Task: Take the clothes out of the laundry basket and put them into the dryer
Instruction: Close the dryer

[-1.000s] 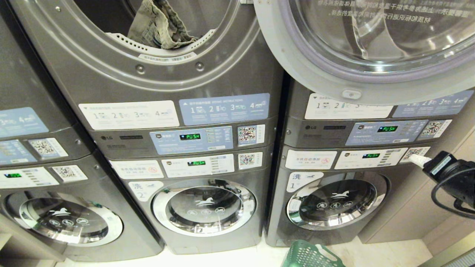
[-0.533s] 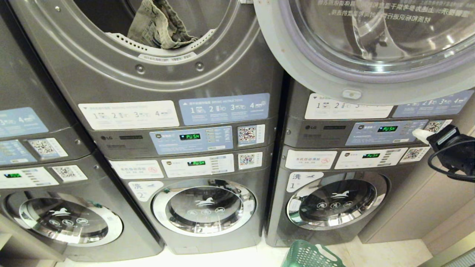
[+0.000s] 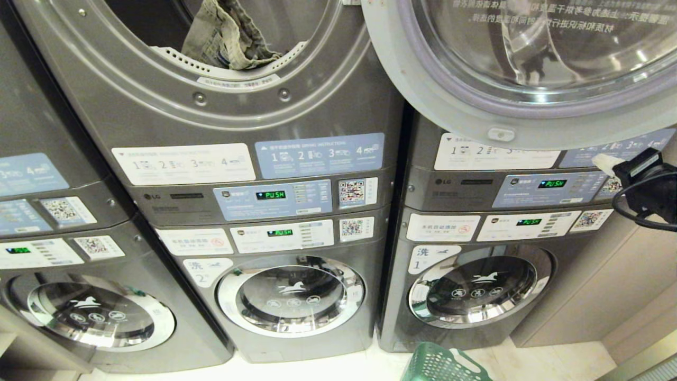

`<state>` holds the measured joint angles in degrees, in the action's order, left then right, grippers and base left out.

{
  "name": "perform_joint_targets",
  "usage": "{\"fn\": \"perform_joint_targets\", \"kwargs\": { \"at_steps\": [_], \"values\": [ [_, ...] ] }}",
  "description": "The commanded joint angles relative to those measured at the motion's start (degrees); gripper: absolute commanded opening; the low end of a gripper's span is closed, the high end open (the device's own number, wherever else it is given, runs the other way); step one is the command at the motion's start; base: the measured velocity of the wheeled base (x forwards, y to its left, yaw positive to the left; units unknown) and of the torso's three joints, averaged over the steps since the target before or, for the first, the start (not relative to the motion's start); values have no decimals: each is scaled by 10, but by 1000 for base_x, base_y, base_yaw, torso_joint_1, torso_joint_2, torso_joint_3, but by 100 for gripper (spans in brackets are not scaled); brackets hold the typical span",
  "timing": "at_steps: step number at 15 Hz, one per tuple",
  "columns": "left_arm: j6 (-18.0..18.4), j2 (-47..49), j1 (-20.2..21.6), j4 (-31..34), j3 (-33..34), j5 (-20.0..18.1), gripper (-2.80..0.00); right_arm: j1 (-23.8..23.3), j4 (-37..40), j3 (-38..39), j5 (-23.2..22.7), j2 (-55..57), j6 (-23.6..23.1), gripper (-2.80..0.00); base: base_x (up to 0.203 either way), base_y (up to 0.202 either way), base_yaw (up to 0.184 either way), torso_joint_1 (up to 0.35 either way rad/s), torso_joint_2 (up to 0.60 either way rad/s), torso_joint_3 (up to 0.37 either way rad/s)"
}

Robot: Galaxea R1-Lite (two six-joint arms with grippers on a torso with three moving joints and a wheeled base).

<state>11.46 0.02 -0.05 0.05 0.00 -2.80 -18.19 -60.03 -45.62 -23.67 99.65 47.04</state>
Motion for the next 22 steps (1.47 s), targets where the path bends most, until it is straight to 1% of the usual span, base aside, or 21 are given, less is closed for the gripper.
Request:
{"fn": "perform_joint_targets", "kwargs": {
  "at_steps": [1,4,8,11,13,19,20,21,22],
  "values": [
    [1,0,0,0,0,0,-280,15,-4,-17,-2,-10,1,-280,0,0,0,0,0,0],
    [1,0,0,0,0,0,-280,55,-3,8,-3,-59,-5,-280,0,0,0,0,0,0],
    [1,0,0,0,0,0,-280,160,-3,68,-26,-140,-42,-280,0,0,0,0,0,0],
    [1,0,0,0,0,0,-280,240,-3,100,-32,-196,-46,-280,0,0,0,0,0,0],
    [1,0,0,0,0,0,-280,267,-2,142,-33,-233,-47,-280,0,0,0,0,0,0],
    [1,0,0,0,0,0,-280,271,-2,287,-25,-283,-47,-280,0,0,0,0,0,0],
    [1,0,0,0,0,0,-280,266,-1,309,-20,-282,-44,-280,0,0,0,0,0,0],
    [1,0,0,0,0,0,-280,251,-2,317,-6,-265,-41,-280,0,0,0,0,0,0],
    [1,0,0,0,0,0,-280,227,-3,316,7,-242,-38,-280,0,0,0,0,0,0]
  ]
}}
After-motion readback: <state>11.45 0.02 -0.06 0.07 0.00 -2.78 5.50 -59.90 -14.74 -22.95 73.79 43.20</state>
